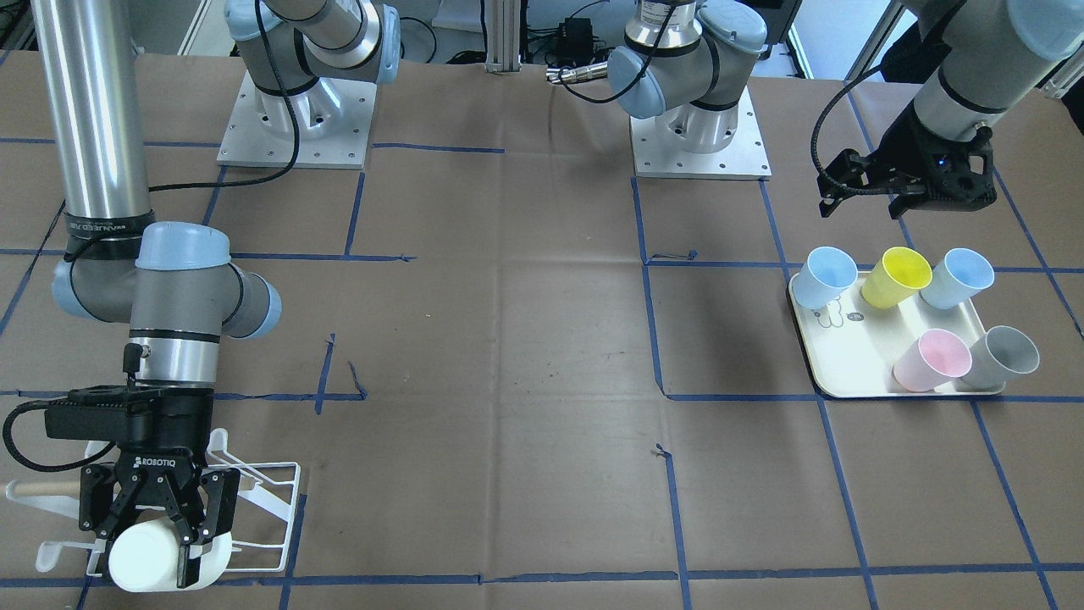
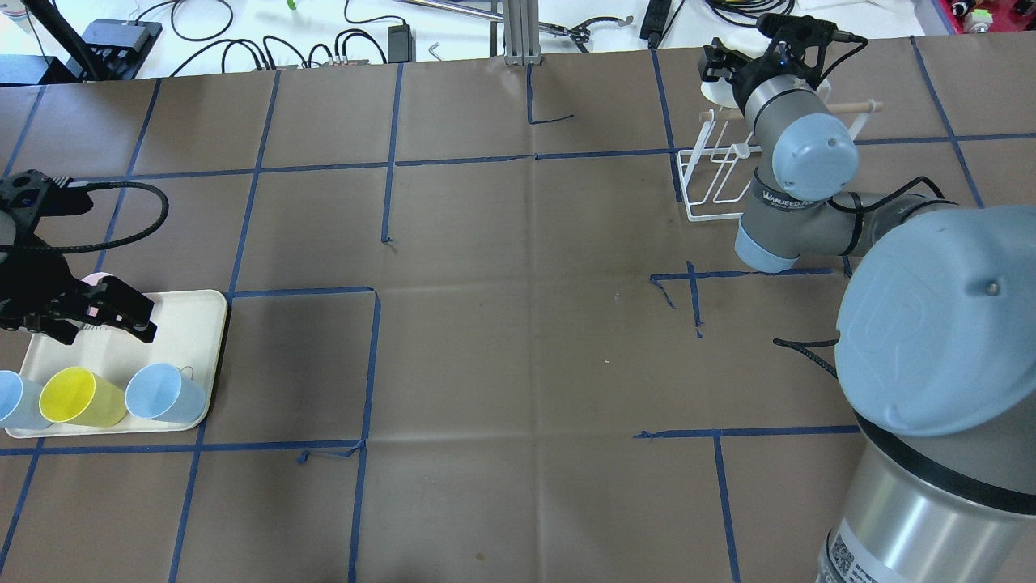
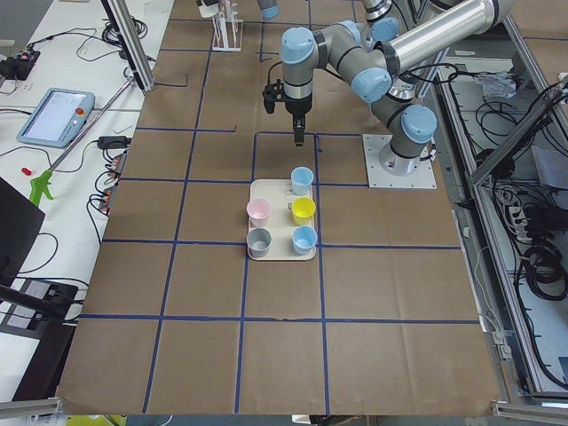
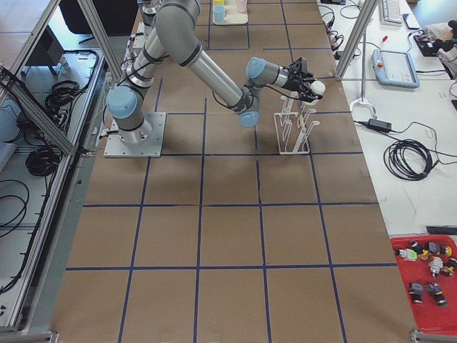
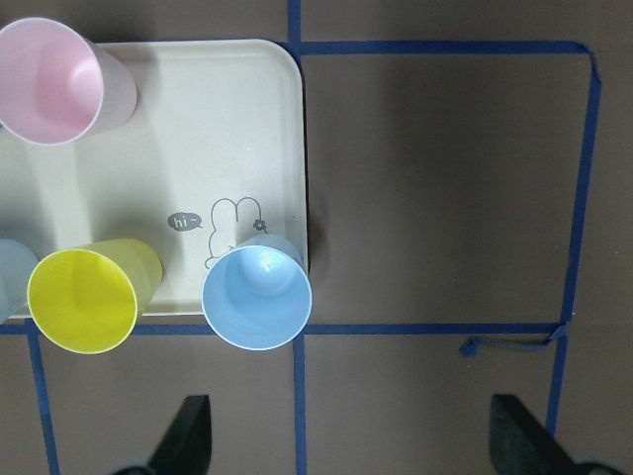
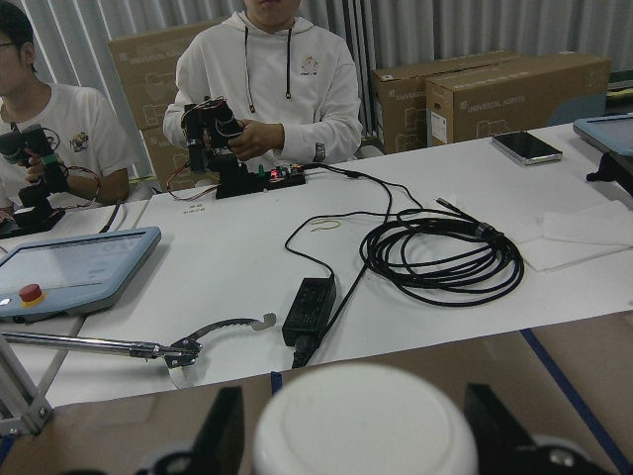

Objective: Transfer IKEA cup to right arm and place on rack

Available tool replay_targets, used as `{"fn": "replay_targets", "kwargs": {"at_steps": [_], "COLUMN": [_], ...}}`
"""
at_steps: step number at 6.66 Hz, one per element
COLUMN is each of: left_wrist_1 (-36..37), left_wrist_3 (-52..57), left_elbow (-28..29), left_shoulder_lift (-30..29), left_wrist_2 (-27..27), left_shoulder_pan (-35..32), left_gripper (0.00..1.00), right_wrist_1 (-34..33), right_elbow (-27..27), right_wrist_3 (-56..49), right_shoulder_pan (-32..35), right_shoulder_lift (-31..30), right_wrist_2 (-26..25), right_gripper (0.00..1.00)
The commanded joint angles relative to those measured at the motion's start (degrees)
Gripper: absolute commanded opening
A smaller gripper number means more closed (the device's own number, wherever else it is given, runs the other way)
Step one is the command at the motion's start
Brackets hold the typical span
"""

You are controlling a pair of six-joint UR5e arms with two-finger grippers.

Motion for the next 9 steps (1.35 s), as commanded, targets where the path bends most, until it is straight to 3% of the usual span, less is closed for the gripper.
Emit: {"fn": "replay_targets", "kwargs": {"at_steps": [1,3,5,7,9], "left_wrist_1": [10.70,17.57,21.80,22.17,22.26], "left_wrist_3": [4.16,5.23,4.97,4.88,4.88], "left_elbow": [-8.43,-13.20,-14.09,-15.14,-16.46], "left_shoulder_lift": [-0.77,-3.31,-8.05,-9.47,-9.47], "left_wrist_2": [-0.22,-0.31,-0.49,-0.58,-0.49], "left_shoulder_pan": [3.51,4.41,4.41,4.32,4.32], "left_gripper": [0.99,0.99,0.99,0.99,0.99], "right_wrist_1": [0.20,0.11,0.20,0.29,0.20], "right_elbow": [-0.04,-0.13,0.83,5.03,11.53], "right_wrist_3": [0.18,0.44,6.12,15.52,30.77], "right_shoulder_pan": [0.07,0.24,1.64,3.49,5.59], "right_shoulder_lift": [-0.45,-2.29,-7.46,-13.87,-20.72], "right_wrist_2": [0.15,0.77,0.94,9.24,11.31], "right_gripper": [1.00,1.00,1.00,1.00,1.00]}}
